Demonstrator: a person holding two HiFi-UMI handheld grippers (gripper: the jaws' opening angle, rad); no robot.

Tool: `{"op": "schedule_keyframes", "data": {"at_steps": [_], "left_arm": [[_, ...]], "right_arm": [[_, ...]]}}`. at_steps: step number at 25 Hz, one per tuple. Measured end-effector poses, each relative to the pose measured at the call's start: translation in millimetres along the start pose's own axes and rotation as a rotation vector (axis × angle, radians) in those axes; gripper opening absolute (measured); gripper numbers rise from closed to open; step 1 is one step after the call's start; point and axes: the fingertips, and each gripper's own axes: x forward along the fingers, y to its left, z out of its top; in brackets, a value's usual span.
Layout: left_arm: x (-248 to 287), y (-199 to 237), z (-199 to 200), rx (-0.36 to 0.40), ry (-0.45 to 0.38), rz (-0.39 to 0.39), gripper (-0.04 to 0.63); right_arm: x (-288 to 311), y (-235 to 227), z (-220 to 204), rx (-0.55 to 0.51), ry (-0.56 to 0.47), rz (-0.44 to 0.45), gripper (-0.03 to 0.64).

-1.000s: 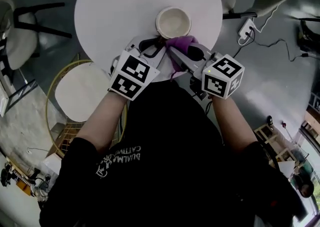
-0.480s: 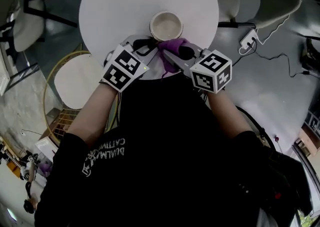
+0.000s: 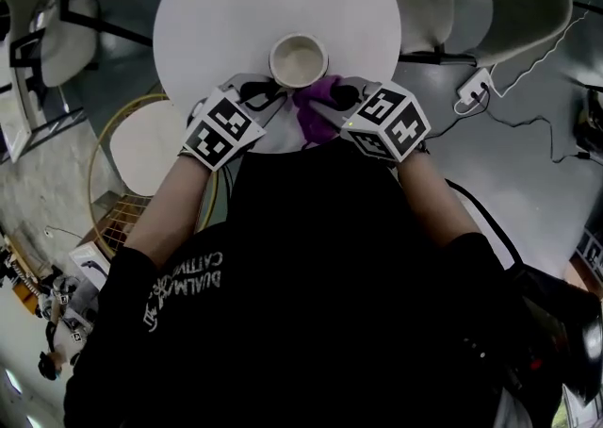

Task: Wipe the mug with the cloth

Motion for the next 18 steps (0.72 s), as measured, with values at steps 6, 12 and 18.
{"op": "schedule_keyframes", "data": {"at_steps": [6, 12, 18], "left_arm": [[1.1, 0.7, 1.0, -0.005, 0.026, 0.004, 0.063], [2.7, 2.1, 2.3, 0.002, 0.056, 0.006, 0.063], [1.9, 2.1, 1.1, -0.005, 0.078, -0.003, 0.063]], "right_arm": [[-9.1, -17.8, -3.2, -0.050, 0.069, 0.008, 0.032], [-14.9, -37.0, -4.6, -0.112, 0.201, -0.042, 0.032], [-22.2, -57.8, 1.9, -0.196, 0.297, -0.134, 0.035]]}}
